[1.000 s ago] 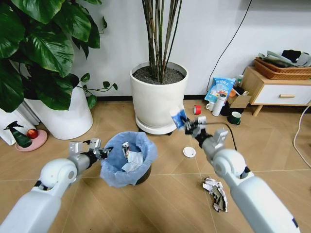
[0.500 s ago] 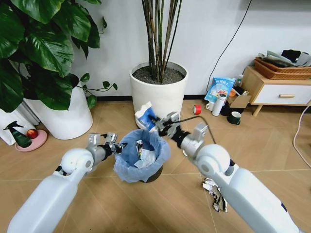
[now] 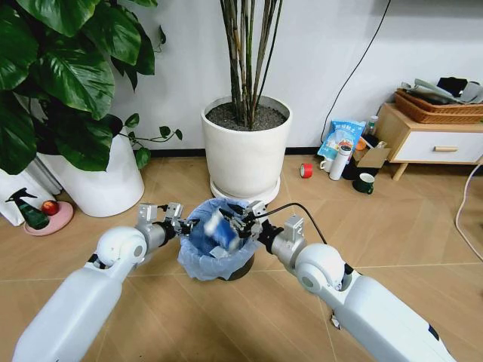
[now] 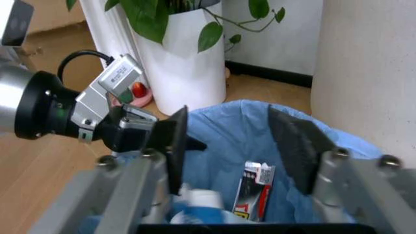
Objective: Pick up the trash bin and place the garbage on the floor into it.
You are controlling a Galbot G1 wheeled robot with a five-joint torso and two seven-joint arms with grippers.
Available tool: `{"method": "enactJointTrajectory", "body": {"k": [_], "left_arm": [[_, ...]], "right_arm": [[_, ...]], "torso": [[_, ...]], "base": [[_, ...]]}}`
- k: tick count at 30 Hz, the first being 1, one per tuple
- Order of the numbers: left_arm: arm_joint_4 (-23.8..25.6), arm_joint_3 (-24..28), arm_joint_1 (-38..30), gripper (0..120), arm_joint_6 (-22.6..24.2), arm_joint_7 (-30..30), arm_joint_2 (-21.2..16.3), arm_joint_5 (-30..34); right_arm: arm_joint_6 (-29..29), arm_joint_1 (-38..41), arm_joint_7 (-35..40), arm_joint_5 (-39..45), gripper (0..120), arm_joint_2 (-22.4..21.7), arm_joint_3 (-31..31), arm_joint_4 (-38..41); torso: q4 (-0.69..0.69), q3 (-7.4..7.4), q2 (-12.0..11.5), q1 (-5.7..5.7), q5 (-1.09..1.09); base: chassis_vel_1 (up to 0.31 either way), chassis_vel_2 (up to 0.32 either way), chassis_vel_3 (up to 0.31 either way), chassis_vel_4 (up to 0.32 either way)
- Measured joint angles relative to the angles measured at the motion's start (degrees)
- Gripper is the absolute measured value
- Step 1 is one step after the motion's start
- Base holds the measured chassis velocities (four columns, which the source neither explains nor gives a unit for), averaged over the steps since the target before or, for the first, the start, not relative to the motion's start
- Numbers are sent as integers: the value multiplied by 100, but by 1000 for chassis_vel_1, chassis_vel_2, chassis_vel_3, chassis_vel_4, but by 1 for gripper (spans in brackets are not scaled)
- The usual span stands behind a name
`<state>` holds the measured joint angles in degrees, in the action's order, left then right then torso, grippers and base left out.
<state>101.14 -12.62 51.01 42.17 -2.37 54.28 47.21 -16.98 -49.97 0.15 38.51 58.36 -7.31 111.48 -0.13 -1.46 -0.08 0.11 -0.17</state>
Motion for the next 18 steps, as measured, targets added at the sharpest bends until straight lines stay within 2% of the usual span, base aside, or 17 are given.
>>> {"method": "enactJointTrajectory", "body": {"k": [1, 4, 5, 10, 11, 12, 14, 15, 18], "left_arm": [[0, 0, 0, 0, 0, 0, 0, 0], [33, -85, 54, 0, 0, 6, -9, 8], [33, -85, 54, 0, 0, 6, -9, 8], [71, -412, 268, 0, 0, -3, -60, -60], [71, -412, 268, 0, 0, -3, -60, -60], [94, -488, 345, 0, 0, -10, -79, -88], [143, -577, 445, 0, 0, -22, -99, -103], [143, -577, 445, 0, 0, -22, -99, -103], [225, -684, 562, 0, -1, -32, -111, -112]], "right_arm": [[0, 0, 0, 0, 48, 0, 0, 0], [8, -26, 183, 9, 63, 56, 107, 5], [8, -26, 183, 9, 63, 56, 107, 5], [-9, -229, 275, 21, 85, -124, 762, 24], [-9, -229, 275, 21, 85, -124, 762, 24], [-9, -354, 264, 21, 91, -236, 1023, 25], [-19, -556, 228, 42, 97, -376, 1398, 16], [-19, -556, 228, 42, 97, -376, 1398, 16], [-11, -1075, 34, 92, 100, -664, 2117, -149]], "torso": [[0, 0, 0, 0, 0], [0, 0, 0, 0, 0], [0, 0, 0, 0, 0], [1, 0, 0, 0, 0], [1, 0, 0, 0, 0], [2, 0, 0, 0, 1], [0, 0, 0, 0, -1], [0, 0, 0, 0, -1], [0, 0, 0, 0, 2]], "base": [[0, 0, 0, 0], [0, 0, 0, 0], [0, 0, 0, 0], [0, 0, 0, 0], [0, 0, 0, 0], [0, 0, 0, 0], [0, 0, 0, 0], [0, 0, 0, 0], [0, 0, 0, 0]]}}
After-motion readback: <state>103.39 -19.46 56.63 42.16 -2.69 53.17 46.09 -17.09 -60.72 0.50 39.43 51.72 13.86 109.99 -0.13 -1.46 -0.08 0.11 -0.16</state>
